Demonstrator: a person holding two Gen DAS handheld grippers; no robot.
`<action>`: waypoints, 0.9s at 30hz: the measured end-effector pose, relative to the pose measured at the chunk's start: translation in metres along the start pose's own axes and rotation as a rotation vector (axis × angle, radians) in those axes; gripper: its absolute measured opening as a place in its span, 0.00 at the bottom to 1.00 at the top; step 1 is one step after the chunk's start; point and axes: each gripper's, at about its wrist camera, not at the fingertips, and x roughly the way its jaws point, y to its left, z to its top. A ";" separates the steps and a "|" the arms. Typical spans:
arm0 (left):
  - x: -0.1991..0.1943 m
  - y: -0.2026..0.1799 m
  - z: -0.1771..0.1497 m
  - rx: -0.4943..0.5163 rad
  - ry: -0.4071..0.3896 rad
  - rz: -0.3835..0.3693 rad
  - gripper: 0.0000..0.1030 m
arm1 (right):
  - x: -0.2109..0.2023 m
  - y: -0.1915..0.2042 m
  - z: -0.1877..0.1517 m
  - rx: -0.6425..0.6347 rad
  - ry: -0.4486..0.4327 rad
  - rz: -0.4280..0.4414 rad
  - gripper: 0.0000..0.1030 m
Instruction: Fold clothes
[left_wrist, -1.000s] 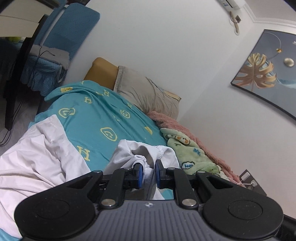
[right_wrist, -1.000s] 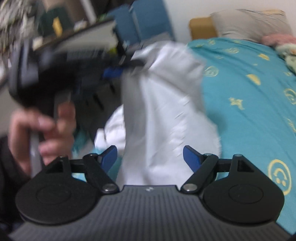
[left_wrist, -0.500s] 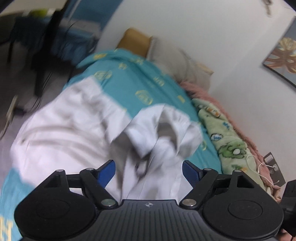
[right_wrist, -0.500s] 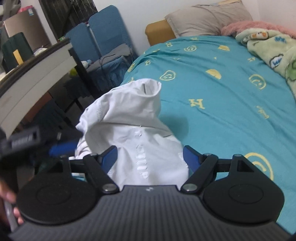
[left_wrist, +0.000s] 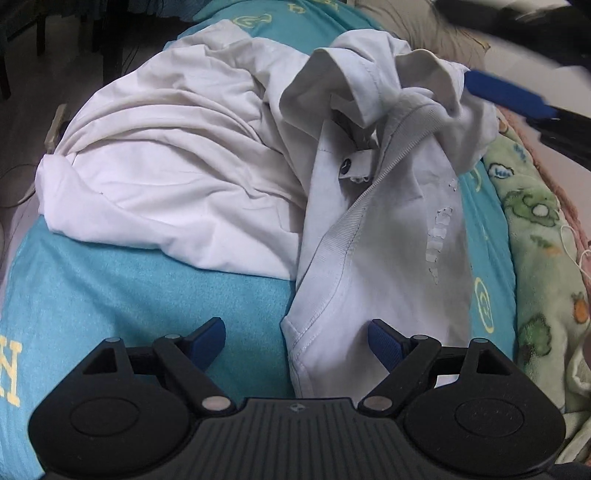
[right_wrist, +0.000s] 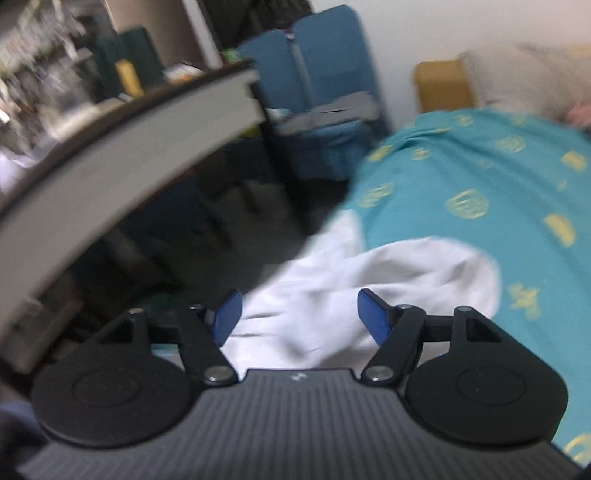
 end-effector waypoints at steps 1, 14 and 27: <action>0.000 0.000 0.000 0.006 -0.004 0.001 0.83 | 0.005 -0.009 -0.002 0.002 0.009 -0.059 0.69; -0.047 -0.036 0.017 0.299 -0.266 -0.005 0.77 | -0.066 -0.117 -0.036 0.455 -0.112 -0.316 0.71; -0.020 -0.235 0.052 1.330 -0.218 0.102 0.79 | -0.144 -0.157 -0.065 0.666 -0.311 -0.347 0.72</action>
